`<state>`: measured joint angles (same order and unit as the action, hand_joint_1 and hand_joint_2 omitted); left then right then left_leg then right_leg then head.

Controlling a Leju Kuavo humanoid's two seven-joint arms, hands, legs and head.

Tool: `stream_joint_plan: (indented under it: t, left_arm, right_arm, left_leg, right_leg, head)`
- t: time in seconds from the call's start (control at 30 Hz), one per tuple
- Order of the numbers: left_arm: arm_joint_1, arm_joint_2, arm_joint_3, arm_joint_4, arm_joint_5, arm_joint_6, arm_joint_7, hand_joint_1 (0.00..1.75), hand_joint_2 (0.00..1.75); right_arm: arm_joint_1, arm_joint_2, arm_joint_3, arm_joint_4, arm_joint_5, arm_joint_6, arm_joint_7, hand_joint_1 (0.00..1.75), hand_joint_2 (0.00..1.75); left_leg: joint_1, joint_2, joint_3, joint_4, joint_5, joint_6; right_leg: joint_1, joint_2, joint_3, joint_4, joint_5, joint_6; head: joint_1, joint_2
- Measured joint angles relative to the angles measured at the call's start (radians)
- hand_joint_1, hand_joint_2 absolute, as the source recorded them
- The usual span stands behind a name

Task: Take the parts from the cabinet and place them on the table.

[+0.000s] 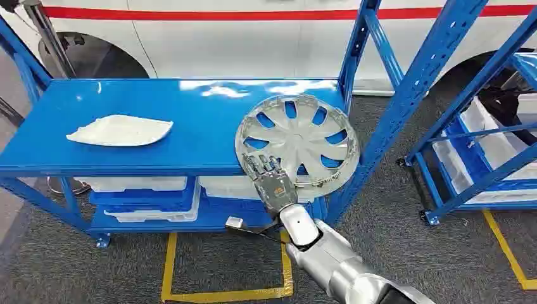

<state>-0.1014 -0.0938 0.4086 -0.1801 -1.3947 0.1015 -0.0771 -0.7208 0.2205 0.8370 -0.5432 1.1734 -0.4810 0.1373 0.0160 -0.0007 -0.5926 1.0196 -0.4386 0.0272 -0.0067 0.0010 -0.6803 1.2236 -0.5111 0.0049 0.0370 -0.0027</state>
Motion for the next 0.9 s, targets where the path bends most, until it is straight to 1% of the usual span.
stream_joint_plan:
  t: [0.03,0.07,0.1,0.17,0.2,0.23,0.27,0.3,0.33,0.37,0.4,0.43,0.47,0.5,0.53,0.57,0.6,0.63,0.67,0.7,0.73,0.77,0.8,0.83,0.87,0.9]
  left_arm:
    - [0.0,-0.002,0.0,0.0,0.0,0.001,0.0,0.0,0.0]
    - [0.002,-0.003,0.0,0.0,0.0,0.003,0.0,0.0,0.0]
    - [0.002,-0.005,0.001,0.0,0.0,0.004,0.002,0.0,0.0]
    - [0.004,-0.005,0.002,0.0,0.0,0.005,0.002,0.0,0.0]
    - [0.006,-0.006,0.002,0.0,-0.001,0.006,0.003,0.0,0.0]
    - [0.006,-0.006,0.003,0.0,-0.001,0.006,0.003,0.0,0.0]
    - [0.007,-0.007,0.005,0.0,-0.001,0.006,0.002,0.0,0.0]
    - [0.008,-0.007,0.006,0.0,-0.001,0.006,0.002,0.0,0.0]
    - [0.008,-0.007,0.007,0.0,-0.001,0.006,0.002,0.0,0.0]
    - [0.008,-0.007,0.008,0.0,0.0,0.006,0.001,0.0,0.0]
    - [0.008,-0.007,0.01,0.0,0.0,0.006,-0.001,0.0,0.0]
    - [0.008,-0.008,0.01,0.0,0.0,0.006,-0.001,0.0,0.0]
    - [0.009,-0.008,0.011,0.0,0.0,0.006,-0.001,0.0,0.0]
    - [0.009,-0.008,0.013,0.0,0.0,0.005,-0.001,0.0,0.0]
    - [0.009,-0.008,0.014,0.0,0.0,0.005,0.0,0.0,0.0]
    - [0.009,-0.008,0.016,0.0,0.0,0.004,0.0,0.0,0.0]
    - [0.007,-0.008,0.017,0.0,0.0,0.003,0.0,0.0,0.0]
    - [0.007,-0.008,0.017,0.0,0.0,0.003,0.0,0.0,0.0]
    - [0.008,-0.008,0.018,0.0,0.0,0.003,0.0,0.0,0.0]
    - [0.011,-0.007,0.018,0.0,0.0,0.003,0.001,0.0,0.0]
    - [0.011,-0.007,0.019,0.0,0.0,0.003,0.002,0.0,0.0]
    - [0.011,-0.007,0.019,0.0,0.001,0.003,0.002,0.0,0.0]
    - [0.01,-0.008,0.019,0.0,0.001,0.003,0.0,0.0,0.0]
    - [0.009,-0.008,0.019,0.0,0.003,0.003,-0.001,0.0,0.0]
    - [0.01,-0.009,0.019,0.0,0.003,0.003,-0.002,0.0,0.0]
    - [0.012,-0.009,0.019,0.0,0.003,0.003,-0.003,0.0,0.0]
  right_arm:
    - [-0.001,0.0,-0.012,0.002,0.003,-0.009,0.005,0.0,1.75]
    - [-0.001,0.0,-0.025,0.003,0.009,-0.017,0.012,0.0,1.75]
    - [-0.001,0.0,-0.034,0.005,0.016,-0.021,0.022,0.0,1.75]
    - [0.005,-0.001,-0.046,0.01,0.028,-0.019,0.044,0.0,1.75]
    - [0.007,-0.001,-0.054,0.015,0.034,-0.016,0.056,0.0,1.75]
    - [0.007,-0.001,-0.061,0.018,0.039,-0.013,0.063,0.0,1.75]
    - [0.006,0.0,-0.066,0.021,0.047,-0.004,0.075,0.0,1.75]
    - [0.004,0.0,-0.069,0.025,0.056,0.011,0.088,0.0,1.75]
    - [0.004,0.0,-0.073,0.031,0.064,0.024,0.097,0.0,1.75]
    - [0.005,0.0,-0.077,0.038,0.074,0.044,0.108,0.0,1.75]
    - [0.006,0.0,-0.081,0.051,0.086,0.065,0.12,0.0,1.75]
    - [0.006,-0.001,-0.083,0.06,0.097,0.08,0.127,0.0,1.75]
    - [0.004,-0.001,-0.083,0.065,0.106,0.098,0.132,0.0,1.75]
    - [0.001,-0.001,-0.083,0.071,0.114,0.119,0.133,0.0,1.75]
    - [-0.002,-0.001,-0.084,0.077,0.121,0.133,0.134,0.0,1.75]
    - [-0.006,-0.001,-0.084,0.082,0.127,0.15,0.133,0.28,1.75]
    - [-0.012,-0.001,-0.084,0.087,0.132,0.167,0.133,1.64,1.75]
    - [-0.015,-0.001,-0.084,0.092,0.136,0.178,0.133,1.64,1.75]
    - [-0.015,-0.001,-0.084,0.096,0.139,0.187,0.131,1.75,1.75]
    - [-0.016,-0.001,-0.084,0.099,0.14,0.191,0.128,1.75,1.75]
    - [-0.017,-0.001,-0.084,0.102,0.142,0.195,0.124,1.75,1.75]
    - [-0.015,-0.002,-0.084,0.106,0.142,0.198,0.122,1.75,1.75]
    - [-0.017,-0.002,-0.085,0.108,0.142,0.197,0.118,1.75,1.75]
    - [-0.018,-0.002,-0.086,0.109,0.143,0.198,0.112,1.75,1.75]
    - [-0.018,-0.002,-0.086,0.111,0.143,0.197,0.11,1.75,1.75]
    - [-0.018,-0.002,-0.088,0.112,0.143,0.194,0.103,1.75,1.75]
  left_leg:
    - [0.0,0.0,0.0,0.002,-0.001,-0.001]
    - [0.0,0.0,-0.001,0.002,-0.001,-0.004]
    - [-0.007,0.0,-0.005,0.008,-0.002,-0.01]
    - [-0.006,0.0,-0.006,0.002,0.002,-0.019]
    - [-0.005,0.0,-0.005,-0.001,0.005,-0.026]
    - [-0.004,0.0,-0.008,0.003,-0.002,-0.033]
    - [-0.002,0.0,-0.015,0.021,-0.019,-0.037]
    - [-0.002,0.0,-0.037,0.075,-0.057,-0.039]
    - [-0.002,0.0,-0.069,0.149,-0.096,-0.042]
    - [-0.002,0.0,-0.102,0.226,-0.128,-0.044]
    - [-0.002,0.0,-0.129,0.288,-0.146,-0.047]
    - [-0.002,0.0,-0.133,0.301,-0.138,-0.047]
    - [-0.002,0.0,-0.114,0.267,-0.11,-0.046]
    - [-0.002,0.0,-0.075,0.192,-0.067,-0.044]
    - [-0.002,0.001,-0.028,0.1,-0.024,-0.041]
    - [-0.002,0.001,0.009,0.018,-0.007,-0.037]
    - [-0.009,0.0,0.024,-0.004,-0.02,-0.034]
    - [-0.009,-0.002,0.02,0.0,-0.017,-0.028]
    - [-0.011,-0.003,0.019,-0.001,-0.017,-0.025]
    - [-0.012,-0.003,0.02,-0.002,-0.015,-0.02]
    - [-0.007,-0.002,0.022,-0.012,-0.009,-0.011]
    - [-0.003,0.002,0.025,-0.019,0.0,-0.003]
    - [-0.003,0.002,0.023,-0.022,0.002,0.002]
    - [-0.004,0.003,0.019,-0.022,0.004,0.006]
    - [-0.005,0.005,0.017,-0.021,0.005,0.007]
    - [-0.005,0.006,0.015,-0.021,0.005,0.007]
  right_leg:
    - [0.0,0.0,0.048,-0.097,0.043,-0.005]
    - [0.002,0.0,0.076,-0.164,0.049,-0.01]
    - [0.008,0.001,0.084,-0.182,0.046,-0.01]
    - [0.008,0.003,0.08,-0.178,0.048,-0.014]
    - [0.01,0.004,0.079,-0.18,0.05,-0.018]
    - [0.002,0.003,0.083,-0.19,0.058,-0.029]
    - [0.001,0.002,0.085,-0.193,0.06,-0.034]
    - [0.001,0.002,0.083,-0.193,0.061,-0.038]
    - [0.002,0.0,0.083,-0.193,0.061,-0.04]
    - [0.004,-0.001,0.083,-0.193,0.061,-0.04]
    - [0.005,-0.002,0.082,-0.192,0.061,-0.04]
    - [0.005,-0.002,0.082,-0.191,0.061,-0.04]
    - [0.005,-0.001,0.082,-0.19,0.061,-0.04]
    - [0.005,0.001,0.084,-0.189,0.06,-0.04]
    - [0.004,0.003,0.085,-0.188,0.06,-0.039]
    - [0.004,0.003,0.085,-0.186,0.059,-0.038]
    - [0.011,0.004,0.08,-0.183,0.059,-0.033]
    - [0.009,0.004,0.078,-0.185,0.062,-0.027]
    - [0.009,0.004,0.079,-0.187,0.064,-0.024]
    - [0.007,0.004,0.081,-0.189,0.067,-0.019]
    - [0.01,0.004,0.082,-0.19,0.067,-0.011]
    - [0.006,0.004,0.077,-0.173,0.053,-0.007]
    - [0.007,0.003,0.057,-0.135,0.02,-0.005]
    - [0.004,0.004,0.021,-0.053,-0.029,-0.001]
    - [0.002,0.003,-0.013,0.024,-0.066,0.001]
    - [0.001,0.003,-0.042,0.089,-0.089,0.004]
  head:
    - [0.0,0.0]
    - [0.0,0.0]
    - [-0.001,0.0]
    - [-0.001,0.0]
    - [0.0,0.0]
    - [-0.001,0.0]
    - [0.0,0.0]
    - [-0.002,0.0]
    - [-0.002,0.0]
    - [-0.002,0.0]
    - [-0.002,0.0]
    - [-0.002,0.0]
    - [-0.002,0.0]
    - [-0.002,0.0]
    - [-0.002,0.0]
    - [-0.002,0.0]
    - [-0.002,0.0]
    - [-0.002,0.0]
    - [-0.002,0.0]
    - [-0.002,0.0]
    - [-0.002,0.0]
    - [-0.002,0.0]
    - [0.001,0.0]
    - [0.0,0.0]
    - [0.0,0.0]
    - [0.0,0.0]
